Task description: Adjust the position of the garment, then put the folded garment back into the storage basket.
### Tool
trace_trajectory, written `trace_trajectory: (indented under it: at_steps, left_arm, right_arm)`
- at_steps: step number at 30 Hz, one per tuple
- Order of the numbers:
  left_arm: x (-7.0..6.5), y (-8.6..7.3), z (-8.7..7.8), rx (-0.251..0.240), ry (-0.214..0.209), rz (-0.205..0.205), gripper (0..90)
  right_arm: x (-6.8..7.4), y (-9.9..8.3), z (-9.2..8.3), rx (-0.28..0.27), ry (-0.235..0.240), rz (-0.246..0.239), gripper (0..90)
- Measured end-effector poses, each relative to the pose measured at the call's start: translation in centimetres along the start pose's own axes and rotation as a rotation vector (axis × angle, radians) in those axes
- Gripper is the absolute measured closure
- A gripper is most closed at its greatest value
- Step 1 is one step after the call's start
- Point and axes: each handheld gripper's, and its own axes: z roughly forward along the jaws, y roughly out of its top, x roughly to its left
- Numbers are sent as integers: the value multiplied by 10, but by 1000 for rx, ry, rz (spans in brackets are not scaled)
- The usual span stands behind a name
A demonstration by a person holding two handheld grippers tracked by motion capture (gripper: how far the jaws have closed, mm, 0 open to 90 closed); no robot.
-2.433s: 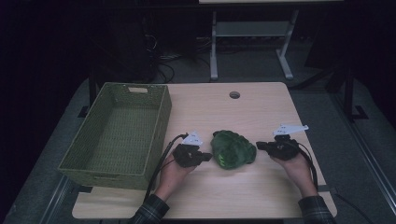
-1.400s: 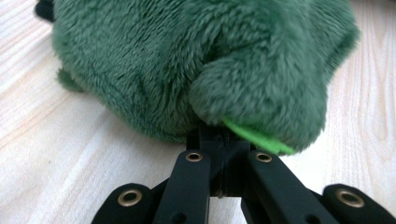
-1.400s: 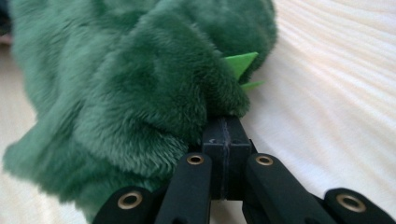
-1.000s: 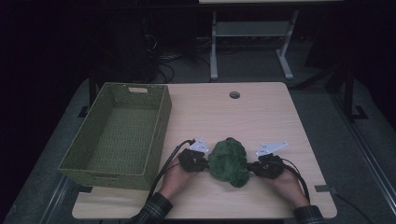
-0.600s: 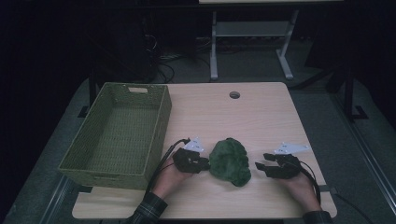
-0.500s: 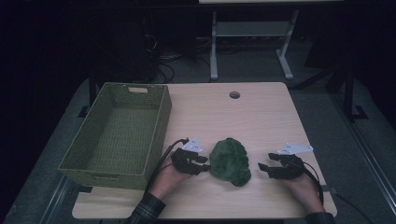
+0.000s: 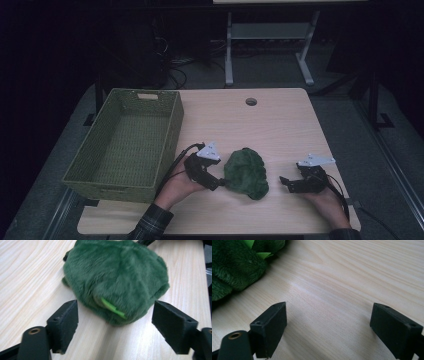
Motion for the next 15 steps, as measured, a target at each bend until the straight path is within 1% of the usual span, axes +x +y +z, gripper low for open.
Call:
trace_trajectory:
  at_steps: [1, 2, 4, 6, 7, 10, 15]
  left_arm:
    - [0, 3, 0, 9, -2, 12, 182]
    - [0, 6, 1, 14, -2, 15, 174]
    - [1, 13, 2, 42, -5, 45, 162]
    - [2, 18, 4, 38, -2, 42, 158]
    - [3, 21, 4, 48, -4, 56, 157]
    - [5, 28, 7, 62, -10, 73, 149]
    - [6, 36, 16, 81, -25, 94, 147]
  right_arm:
    - [0, 0, 0, 0, 0, 1, 137]
    - [0, 0, 0, 0, 0, 0, 136]
    - [0, 0, 0, 0, 0, 1, 136]
    - [0, 0, 0, 0, 0, 1, 137]
    - [0, 0, 0, 1, 0, 1, 136]
    - [0, 0, 0, 1, 0, 1, 136]
    - [0, 0, 0, 2, -3, 5, 137]
